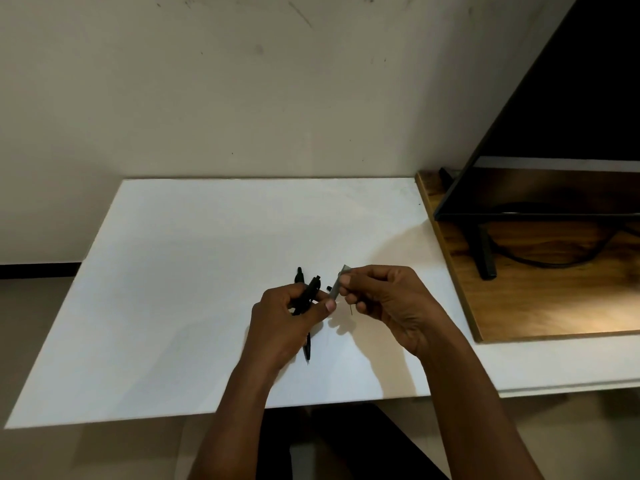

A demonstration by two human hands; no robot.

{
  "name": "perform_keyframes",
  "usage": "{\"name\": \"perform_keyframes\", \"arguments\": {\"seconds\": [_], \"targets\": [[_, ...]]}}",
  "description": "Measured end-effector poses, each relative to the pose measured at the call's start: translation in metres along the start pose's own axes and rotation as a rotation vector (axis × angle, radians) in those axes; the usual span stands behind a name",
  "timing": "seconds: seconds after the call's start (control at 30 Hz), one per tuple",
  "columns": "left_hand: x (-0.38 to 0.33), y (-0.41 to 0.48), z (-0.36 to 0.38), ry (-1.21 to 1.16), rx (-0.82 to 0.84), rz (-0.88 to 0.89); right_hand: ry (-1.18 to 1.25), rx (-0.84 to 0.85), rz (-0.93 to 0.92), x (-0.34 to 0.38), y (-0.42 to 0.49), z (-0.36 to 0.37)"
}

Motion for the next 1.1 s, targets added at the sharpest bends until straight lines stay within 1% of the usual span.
{"name": "perform_keyframes", "arguments": {"seconds": [0.17, 0.27, 0.33, 0.47, 0.6, 0.73, 0.83, 0.93, 1.03, 1.1], "targets": [[-0.001, -0.001, -0.006, -0.043, -0.03, -0.009, -0.044, -0.063, 0.067, -0.003, 0.0, -0.02], [0.002, 0.001, -0.007, -0.08, -0.041, -0.051, -0.185, -0.11, 0.139, -0.013, 0.0, -0.031], [0.003, 0.002, -0.006, -0.117, -0.035, -0.063, -0.279, -0.16, 0.155, -0.017, 0.001, -0.034], [0.003, 0.002, -0.007, -0.103, -0.034, -0.05, -0.333, -0.212, 0.153, -0.022, 0.004, -0.031], [-0.002, 0.0, -0.008, -0.091, -0.032, -0.008, -0.403, -0.25, 0.107, -0.022, 0.007, -0.03], [-0.004, -0.002, -0.007, -0.124, -0.033, -0.021, -0.414, -0.257, 0.089, -0.023, 0.008, -0.03], [-0.004, -0.002, -0.006, -0.131, -0.028, -0.029, -0.371, -0.284, 0.047, -0.019, 0.008, -0.033], [-0.004, -0.002, -0.005, -0.123, -0.018, -0.025, -0.2, -0.335, -0.078, -0.005, 0.007, -0.038], [-0.005, -0.001, -0.004, -0.106, -0.01, -0.02, 0.048, -0.282, -0.186, 0.007, 0.005, -0.03], [-0.005, -0.001, -0.004, -0.087, -0.011, -0.013, 0.147, -0.247, -0.222, 0.012, 0.003, -0.024]]}}
Point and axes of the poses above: each hand's wrist, its own y-axis towards the middle knuckle, its own z-axis out of the palm, x = y × z, the point moved 8 cm from there along y, towards the middle knuckle, and after that the axes turned 2 degrees about -x, right-handed, at the moved point
